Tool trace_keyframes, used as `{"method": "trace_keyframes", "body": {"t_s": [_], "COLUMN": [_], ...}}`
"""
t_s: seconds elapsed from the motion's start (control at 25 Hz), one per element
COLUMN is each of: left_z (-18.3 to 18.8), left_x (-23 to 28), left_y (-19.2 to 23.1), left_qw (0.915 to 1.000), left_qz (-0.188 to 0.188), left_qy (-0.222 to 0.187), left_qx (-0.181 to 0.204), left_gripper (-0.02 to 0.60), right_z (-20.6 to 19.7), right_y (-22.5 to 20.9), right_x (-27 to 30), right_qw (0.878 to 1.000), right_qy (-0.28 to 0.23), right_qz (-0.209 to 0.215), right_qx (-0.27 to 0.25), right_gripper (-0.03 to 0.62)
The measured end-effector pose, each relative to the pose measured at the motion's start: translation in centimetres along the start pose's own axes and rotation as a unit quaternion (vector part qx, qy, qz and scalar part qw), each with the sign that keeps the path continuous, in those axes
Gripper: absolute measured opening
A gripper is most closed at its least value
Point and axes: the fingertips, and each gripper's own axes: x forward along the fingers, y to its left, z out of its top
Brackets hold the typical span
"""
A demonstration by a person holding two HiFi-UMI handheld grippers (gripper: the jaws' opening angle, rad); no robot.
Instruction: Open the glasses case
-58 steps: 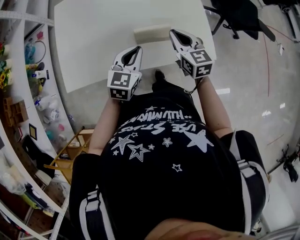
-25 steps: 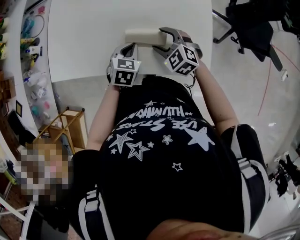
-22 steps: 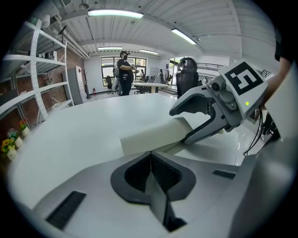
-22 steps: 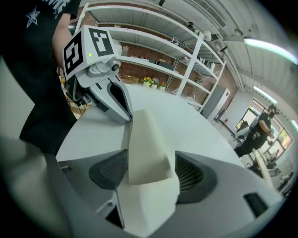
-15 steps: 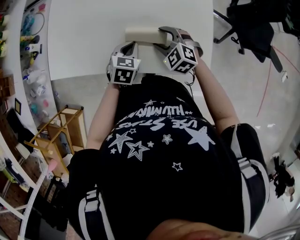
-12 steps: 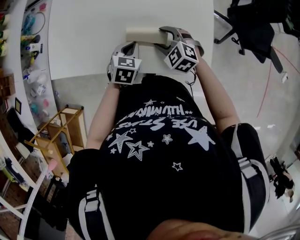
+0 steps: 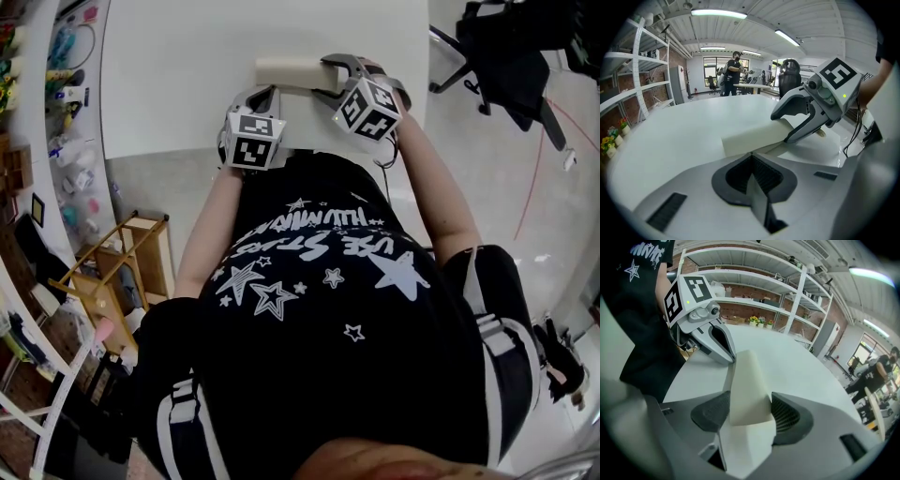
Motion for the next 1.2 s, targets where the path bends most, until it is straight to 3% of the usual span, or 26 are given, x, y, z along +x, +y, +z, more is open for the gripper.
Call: {"method": "trace_keyframes", "body": {"t_s": [0.36, 0.72, 1.2], "left_z": [-0.1, -0.2, -0.2], "left_x": [-0.1, -0.1, 0.1], "left_y": [0.0, 0.1, 0.1], "left_qw": [1.0, 0.9999, 0.9999], "left_qz": [0.001, 0.002, 0.007], "left_qy": [0.002, 0.005, 0.004], "left_qx": [-0.001, -0.009, -0.008], "left_gripper": [0.012, 0.012, 0.012], "right_z": [0.3, 2.0, 0.9], "right_y": [-0.3, -3.4, -8.4], "right_x": [-0.3, -2.5, -2.0], "right_qw": [0.999, 0.994, 0.972], "right_qy": [-0.007, -0.065, -0.097], "right_qz": [0.033, -0.013, -0.046], "right_qx": [0.04, 0.083, 0.209], "right_gripper": [0.285, 0.284, 0.284]}}
